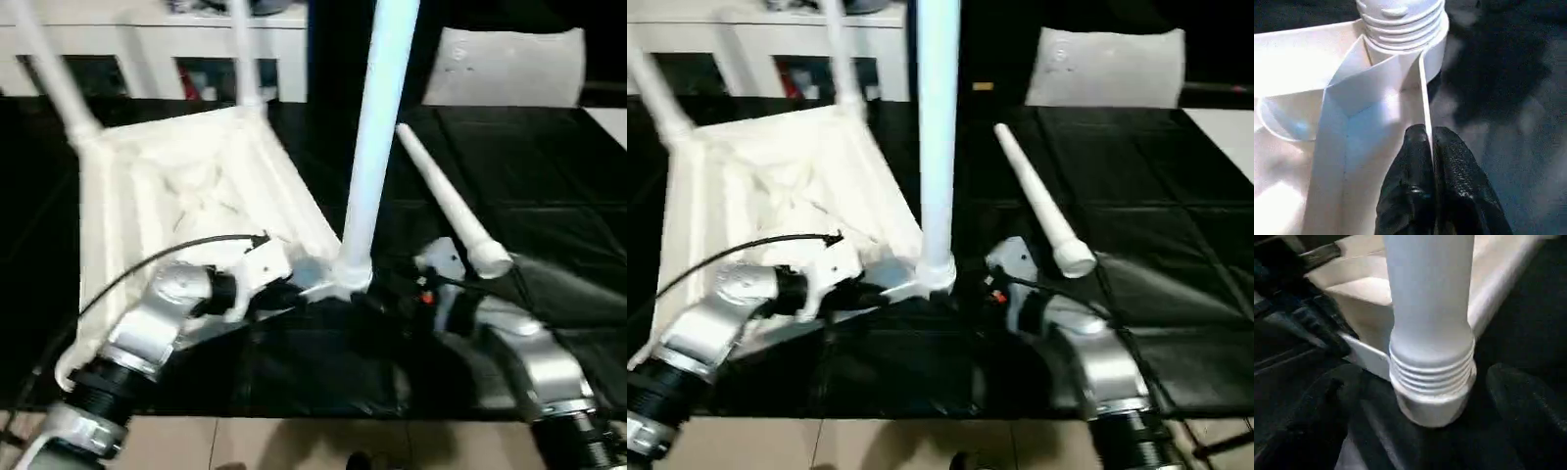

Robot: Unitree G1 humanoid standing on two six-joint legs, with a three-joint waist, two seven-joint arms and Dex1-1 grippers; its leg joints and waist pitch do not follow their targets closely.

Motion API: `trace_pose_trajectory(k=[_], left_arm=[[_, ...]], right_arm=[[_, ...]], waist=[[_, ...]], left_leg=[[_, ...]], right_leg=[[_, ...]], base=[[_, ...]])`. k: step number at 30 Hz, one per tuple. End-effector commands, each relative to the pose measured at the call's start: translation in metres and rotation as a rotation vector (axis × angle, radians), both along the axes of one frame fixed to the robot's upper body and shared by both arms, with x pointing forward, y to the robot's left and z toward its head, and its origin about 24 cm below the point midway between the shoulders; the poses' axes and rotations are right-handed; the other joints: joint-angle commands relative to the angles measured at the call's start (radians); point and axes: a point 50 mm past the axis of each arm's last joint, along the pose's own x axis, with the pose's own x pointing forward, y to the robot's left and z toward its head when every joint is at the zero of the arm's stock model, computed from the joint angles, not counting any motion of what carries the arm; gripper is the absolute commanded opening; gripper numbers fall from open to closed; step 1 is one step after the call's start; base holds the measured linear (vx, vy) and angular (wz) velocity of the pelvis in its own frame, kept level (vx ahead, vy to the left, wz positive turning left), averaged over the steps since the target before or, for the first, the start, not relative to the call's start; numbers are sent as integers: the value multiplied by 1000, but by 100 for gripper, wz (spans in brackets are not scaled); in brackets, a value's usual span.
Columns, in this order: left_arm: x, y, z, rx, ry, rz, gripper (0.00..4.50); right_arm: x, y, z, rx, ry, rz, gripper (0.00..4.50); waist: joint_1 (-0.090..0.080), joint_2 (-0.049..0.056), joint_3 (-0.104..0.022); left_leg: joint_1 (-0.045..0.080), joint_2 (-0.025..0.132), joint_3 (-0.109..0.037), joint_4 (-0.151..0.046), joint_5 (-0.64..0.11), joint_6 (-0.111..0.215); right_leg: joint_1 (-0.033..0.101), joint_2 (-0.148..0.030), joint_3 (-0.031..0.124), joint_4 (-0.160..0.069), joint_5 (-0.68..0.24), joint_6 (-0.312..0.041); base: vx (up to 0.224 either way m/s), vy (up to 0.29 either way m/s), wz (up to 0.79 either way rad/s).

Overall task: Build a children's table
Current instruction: Rotate leg to tighten

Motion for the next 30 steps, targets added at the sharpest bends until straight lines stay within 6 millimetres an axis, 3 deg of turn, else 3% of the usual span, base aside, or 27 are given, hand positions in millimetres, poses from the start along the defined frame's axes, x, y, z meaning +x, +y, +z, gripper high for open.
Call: trace_pose_trajectory(k=[1,4,7,11,13,15,19,30], left_arm=[[-8,-10,0,21,34,-177,0],[-10,-10,2,36,53,-253,0],[-10,-10,2,54,62,-320,0],[-10,-11,2,86,72,-411,0],[-11,-12,2,93,74,-439,0],[-11,-13,2,99,75,-460,0],[-10,-15,1,110,76,-484,0],[-8,-10,-2,121,81,-489,0]], right_arm=[[1,1,12,-15,-44,112,448],[-2,2,12,-85,-45,242,448],[-3,2,12,-114,-46,318,448],[-1,6,12,-137,-47,410,448],[0,7,11,-141,-38,436,411],[1,9,11,-145,-36,459,408],[1,11,11,-138,-24,505,361],[-3,11,8,-129,13,563,288]], waist=[[2,-1,-60],[10,-1,-60],[24,-6,-59],[31,-6,-60],[35,-7,-62],[38,-6,-62],[45,-8,-64],[47,-10,-63]], left_leg=[[-13,40,1,-68,-67,121],[-12,42,1,-69,-48,120],[-11,42,4,-69,-53,118],[-11,42,5,-68,-60,109],[-12,43,4,-68,-45,109],[-11,46,4,-68,-34,112],[-13,46,5,-66,-26,116],[-13,46,5,-67,-33,109]], right_leg=[[65,-73,77,-65,-269,-149],[65,-73,76,-60,-241,-169],[66,-75,78,-60,-254,-168],[67,-77,78,-61,-268,-166],[68,-76,78,-56,-250,-171],[67,-77,79,-53,-227,-179],[69,-78,78,-50,-219,-178],[69,-76,77,-53,-247,-166]], base=[[0,0,0],[0,0,0],[0,0,0],[0,0,0],[0,0,0],[0,0,0],[0,0,0],[0,0,0]])
